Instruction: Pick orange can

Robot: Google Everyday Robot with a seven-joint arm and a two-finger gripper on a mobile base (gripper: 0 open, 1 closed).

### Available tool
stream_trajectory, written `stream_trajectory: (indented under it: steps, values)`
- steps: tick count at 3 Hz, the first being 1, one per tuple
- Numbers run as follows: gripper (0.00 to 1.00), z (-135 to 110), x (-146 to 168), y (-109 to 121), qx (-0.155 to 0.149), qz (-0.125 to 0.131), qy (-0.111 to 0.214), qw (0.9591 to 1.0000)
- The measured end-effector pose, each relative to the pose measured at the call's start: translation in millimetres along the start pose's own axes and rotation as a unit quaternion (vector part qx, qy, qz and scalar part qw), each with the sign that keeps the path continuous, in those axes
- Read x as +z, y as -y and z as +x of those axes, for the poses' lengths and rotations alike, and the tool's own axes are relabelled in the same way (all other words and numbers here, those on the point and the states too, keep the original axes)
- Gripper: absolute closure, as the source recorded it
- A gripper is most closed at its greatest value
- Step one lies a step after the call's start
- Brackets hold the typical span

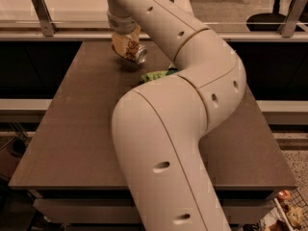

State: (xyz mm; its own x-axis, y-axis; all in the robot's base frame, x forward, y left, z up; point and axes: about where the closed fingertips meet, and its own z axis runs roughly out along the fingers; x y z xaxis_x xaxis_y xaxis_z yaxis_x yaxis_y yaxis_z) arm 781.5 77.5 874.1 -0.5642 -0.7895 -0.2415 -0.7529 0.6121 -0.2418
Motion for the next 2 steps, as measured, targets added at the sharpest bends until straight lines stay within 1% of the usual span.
stream_trajectory:
  steps: [1,2]
  values:
    - [1.0,18.6,-9.6,10.3,0.028,0.007,0.022,0.9993]
    - [1.0,48.2,-18.7,13.2,0.02,-0.007,0.077,0.9968]
